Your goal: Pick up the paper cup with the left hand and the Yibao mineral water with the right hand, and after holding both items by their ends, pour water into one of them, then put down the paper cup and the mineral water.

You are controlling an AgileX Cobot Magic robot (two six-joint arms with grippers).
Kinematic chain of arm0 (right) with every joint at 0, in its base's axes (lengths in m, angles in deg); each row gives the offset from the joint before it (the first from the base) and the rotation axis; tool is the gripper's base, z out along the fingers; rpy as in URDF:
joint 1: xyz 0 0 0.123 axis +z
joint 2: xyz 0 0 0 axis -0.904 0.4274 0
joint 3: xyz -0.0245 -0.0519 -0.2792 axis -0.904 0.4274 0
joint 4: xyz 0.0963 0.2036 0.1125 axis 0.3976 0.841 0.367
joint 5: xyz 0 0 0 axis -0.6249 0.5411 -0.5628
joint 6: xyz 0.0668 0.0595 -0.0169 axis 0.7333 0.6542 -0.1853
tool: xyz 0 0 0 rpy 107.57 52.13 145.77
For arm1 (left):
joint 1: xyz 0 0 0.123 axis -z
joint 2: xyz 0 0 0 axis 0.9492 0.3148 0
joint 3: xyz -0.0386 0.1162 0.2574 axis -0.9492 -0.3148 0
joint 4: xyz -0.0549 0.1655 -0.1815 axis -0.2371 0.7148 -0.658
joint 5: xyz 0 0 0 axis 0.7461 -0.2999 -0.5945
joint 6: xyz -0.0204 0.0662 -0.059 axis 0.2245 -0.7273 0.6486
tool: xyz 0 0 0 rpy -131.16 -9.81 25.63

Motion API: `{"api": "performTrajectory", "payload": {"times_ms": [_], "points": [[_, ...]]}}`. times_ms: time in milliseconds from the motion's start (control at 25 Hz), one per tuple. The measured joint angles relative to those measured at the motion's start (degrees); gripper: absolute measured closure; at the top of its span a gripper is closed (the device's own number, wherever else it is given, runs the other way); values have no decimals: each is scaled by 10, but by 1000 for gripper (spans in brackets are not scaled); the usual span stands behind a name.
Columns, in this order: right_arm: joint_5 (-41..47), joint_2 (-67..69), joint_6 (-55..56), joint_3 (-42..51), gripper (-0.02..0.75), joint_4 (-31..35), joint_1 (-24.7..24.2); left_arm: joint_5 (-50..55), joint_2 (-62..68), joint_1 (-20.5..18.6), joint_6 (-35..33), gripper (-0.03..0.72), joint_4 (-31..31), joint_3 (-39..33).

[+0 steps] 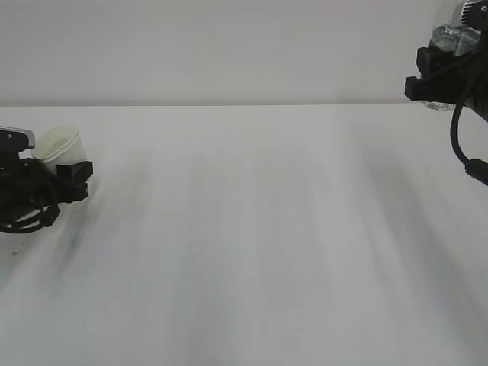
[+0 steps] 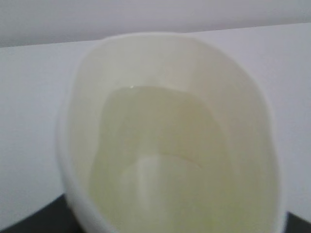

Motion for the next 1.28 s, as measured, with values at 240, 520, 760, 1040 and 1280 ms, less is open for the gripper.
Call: {"api": "performTrajectory", "payload": {"times_ms": [240,520,760,1040,1280], "points": [[0,0,0,0,293,0,0,-27,31,0,-1,315,-1,1],[0,0,0,0,293,0,0,-40,36,0,-14,315,-23,1],[0,0,0,0,293,0,0,-41,37,0,-27,315,-29,1],[3,0,0,0,293,0,0,-65,62,0,-32,315,-32,1],[11,0,0,0,294,0,0,-66,64,0,-32,315,-45,1]]}}
